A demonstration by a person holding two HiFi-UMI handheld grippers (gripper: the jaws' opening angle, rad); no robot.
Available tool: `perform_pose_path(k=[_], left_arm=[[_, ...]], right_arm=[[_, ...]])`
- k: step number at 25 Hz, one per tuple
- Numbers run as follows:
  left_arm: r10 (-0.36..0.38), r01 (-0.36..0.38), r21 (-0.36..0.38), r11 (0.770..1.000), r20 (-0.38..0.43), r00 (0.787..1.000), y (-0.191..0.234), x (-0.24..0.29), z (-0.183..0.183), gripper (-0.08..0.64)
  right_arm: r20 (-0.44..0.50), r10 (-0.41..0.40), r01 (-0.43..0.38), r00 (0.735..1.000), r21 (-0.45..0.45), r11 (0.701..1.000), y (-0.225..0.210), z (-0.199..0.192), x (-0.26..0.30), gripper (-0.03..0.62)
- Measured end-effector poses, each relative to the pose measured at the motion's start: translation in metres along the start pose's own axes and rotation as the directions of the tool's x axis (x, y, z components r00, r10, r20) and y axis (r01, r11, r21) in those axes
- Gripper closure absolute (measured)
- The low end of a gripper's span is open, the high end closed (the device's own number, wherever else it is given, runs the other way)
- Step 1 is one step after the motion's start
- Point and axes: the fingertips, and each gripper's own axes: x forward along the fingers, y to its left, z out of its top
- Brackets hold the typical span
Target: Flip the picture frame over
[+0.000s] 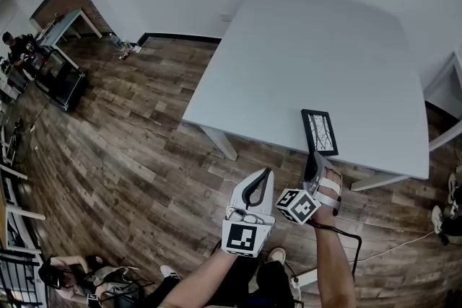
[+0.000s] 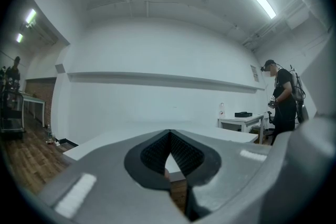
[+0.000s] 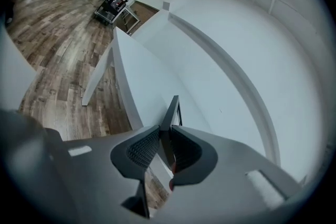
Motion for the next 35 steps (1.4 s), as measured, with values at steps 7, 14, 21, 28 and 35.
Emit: perform_pose_path(k=[7, 14, 21, 28, 35], left_arm=[[0.006, -0.006, 0.004, 1.000, -0.005, 1.000, 0.002, -0.001, -0.002, 0.558], [0.009, -0.009, 0.009, 1.000, -0.007, 1.000, 0.006, -0.004, -0.002, 0.558], [0.010, -0.010, 0.008, 1.000, -0.004, 1.000, 0.006, -0.007, -0.001, 0.558], [0.005, -0.005, 0.008, 1.000, -0.002, 1.000, 0.004, -0.007, -0.001, 0.558], [0.002, -0.002, 0.009, 1.000, -0.001, 1.000, 0.004, -0.008, 0.000, 0.558]], right_arm=[[-0.011, 0.031, -0.032, 0.999, -0.083, 0.996, 0.020, -0.004, 0.006, 0.494], [-0.017, 0.059, -0.061, 0.998, -0.163, 0.985, 0.035, -0.007, 0.009, 0.488], [0.007, 0.065, -0.061, 0.998, -0.280, 0.958, 0.045, -0.013, 0.012, 0.488], [-0.003, 0.070, -0.067, 0.998, -0.297, 0.953, 0.045, -0.013, 0.015, 0.488], [-0.013, 0.115, -0.115, 0.993, -0.221, 0.968, 0.048, -0.014, 0.014, 0.439]])
